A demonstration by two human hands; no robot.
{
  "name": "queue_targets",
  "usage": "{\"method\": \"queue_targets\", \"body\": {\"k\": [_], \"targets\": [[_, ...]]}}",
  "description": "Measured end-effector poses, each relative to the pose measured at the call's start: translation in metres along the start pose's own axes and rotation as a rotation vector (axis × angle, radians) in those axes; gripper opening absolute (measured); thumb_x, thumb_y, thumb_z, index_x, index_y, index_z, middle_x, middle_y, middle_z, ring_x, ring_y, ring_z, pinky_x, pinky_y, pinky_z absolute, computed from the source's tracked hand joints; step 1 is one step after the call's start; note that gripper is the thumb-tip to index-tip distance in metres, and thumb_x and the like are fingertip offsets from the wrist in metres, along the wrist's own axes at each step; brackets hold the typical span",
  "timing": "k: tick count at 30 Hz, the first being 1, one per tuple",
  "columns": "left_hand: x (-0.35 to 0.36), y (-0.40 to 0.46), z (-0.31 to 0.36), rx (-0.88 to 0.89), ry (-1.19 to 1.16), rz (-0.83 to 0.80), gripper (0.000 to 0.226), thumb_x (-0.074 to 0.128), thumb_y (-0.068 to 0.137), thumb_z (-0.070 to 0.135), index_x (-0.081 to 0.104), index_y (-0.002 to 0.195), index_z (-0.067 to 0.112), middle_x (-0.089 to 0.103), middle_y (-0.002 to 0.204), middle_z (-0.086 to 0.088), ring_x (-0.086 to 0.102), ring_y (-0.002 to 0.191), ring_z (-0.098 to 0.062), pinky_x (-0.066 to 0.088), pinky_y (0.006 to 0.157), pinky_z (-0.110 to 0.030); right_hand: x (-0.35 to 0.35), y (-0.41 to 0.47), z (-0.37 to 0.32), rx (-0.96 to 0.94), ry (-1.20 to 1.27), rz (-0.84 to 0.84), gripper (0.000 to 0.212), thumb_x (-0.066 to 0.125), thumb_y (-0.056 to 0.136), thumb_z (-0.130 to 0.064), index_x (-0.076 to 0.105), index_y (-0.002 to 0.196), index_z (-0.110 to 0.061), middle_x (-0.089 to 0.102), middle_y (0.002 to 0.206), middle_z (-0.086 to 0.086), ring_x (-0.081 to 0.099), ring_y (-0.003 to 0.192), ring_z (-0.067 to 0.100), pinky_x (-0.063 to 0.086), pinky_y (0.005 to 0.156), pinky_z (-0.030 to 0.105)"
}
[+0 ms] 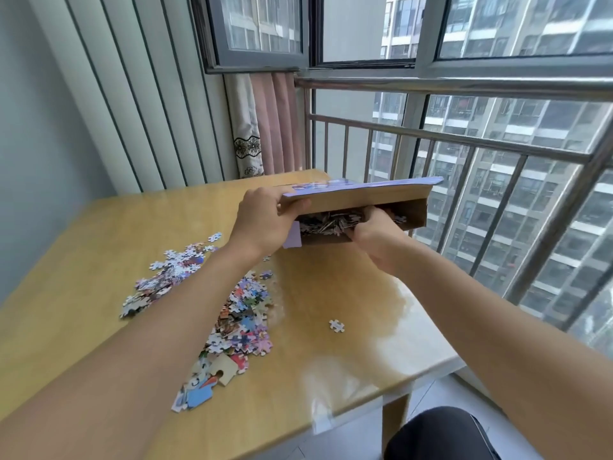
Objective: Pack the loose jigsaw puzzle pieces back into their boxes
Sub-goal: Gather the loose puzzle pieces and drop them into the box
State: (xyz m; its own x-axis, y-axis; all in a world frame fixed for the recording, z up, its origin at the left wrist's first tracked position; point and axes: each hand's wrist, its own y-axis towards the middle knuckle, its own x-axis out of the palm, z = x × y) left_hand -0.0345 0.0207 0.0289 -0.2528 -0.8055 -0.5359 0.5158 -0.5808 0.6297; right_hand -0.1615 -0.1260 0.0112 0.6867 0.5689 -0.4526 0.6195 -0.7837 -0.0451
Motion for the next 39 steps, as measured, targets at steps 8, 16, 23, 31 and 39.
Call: {"method": "queue_targets", "body": {"k": [8,16,23,31,39], "targets": [[0.004,0.004,0.001,-0.002,-0.038,0.057,0.021,0.070,0.090,0.036,0.078,0.098,0.019,0.074,0.081,-0.006,0.066,0.079,-0.032,0.054,0.070,-0.047,-0.028,-0.013,0.005,-0.585,-0.531,-0.001,0.045,0.057,0.093,-0.007,0.060,0.137,-0.017,0.068,0.127,0.005,0.061,0.116,0.028,0.048,0.091,0.030],[-0.026,0.049,0.028,-0.046,-0.165,0.120,0.011,0.071,0.092,0.026,0.073,0.086,0.016,0.072,0.080,-0.002,0.055,0.070,-0.013,0.051,0.074,-0.030,-0.059,0.008,-0.025,-1.054,-0.769,0.219,0.014,0.074,0.087,-0.010,0.080,0.099,-0.013,0.074,0.110,0.004,0.065,0.106,0.030,0.055,0.086,0.043],[-0.069,0.109,0.060,-0.119,-0.273,0.152,0.014,0.061,0.098,0.027,0.068,0.106,0.019,0.069,0.080,0.002,0.066,0.076,-0.017,0.053,0.071,-0.027,-0.081,0.009,-0.105,-1.155,-0.787,0.451,0.013,0.073,0.090,-0.015,0.081,0.095,-0.023,0.075,0.094,-0.004,0.065,0.086,0.023,0.051,0.080,0.040],[-0.050,0.088,0.039,-0.139,-0.180,0.102,0.019,0.061,0.098,0.029,0.072,0.107,0.016,0.073,0.090,0.001,0.068,0.087,-0.016,0.053,0.088,-0.033,-0.075,0.009,-0.085,-1.019,-0.940,0.245,0.018,0.062,0.095,-0.015,0.079,0.094,-0.022,0.072,0.095,-0.004,0.066,0.089,0.023,0.054,0.071,0.037],[0.014,0.012,-0.001,-0.241,-0.067,-0.022,0.018,0.066,0.094,0.028,0.075,0.105,0.016,0.075,0.096,0.000,0.068,0.093,-0.020,0.054,0.085,-0.040,-0.032,-0.038,0.001,-0.684,-0.900,-0.401,0.043,0.079,0.081,-0.046,0.072,0.114,-0.018,0.071,0.101,-0.005,0.064,0.087,0.016,0.054,0.078,0.033]]}}
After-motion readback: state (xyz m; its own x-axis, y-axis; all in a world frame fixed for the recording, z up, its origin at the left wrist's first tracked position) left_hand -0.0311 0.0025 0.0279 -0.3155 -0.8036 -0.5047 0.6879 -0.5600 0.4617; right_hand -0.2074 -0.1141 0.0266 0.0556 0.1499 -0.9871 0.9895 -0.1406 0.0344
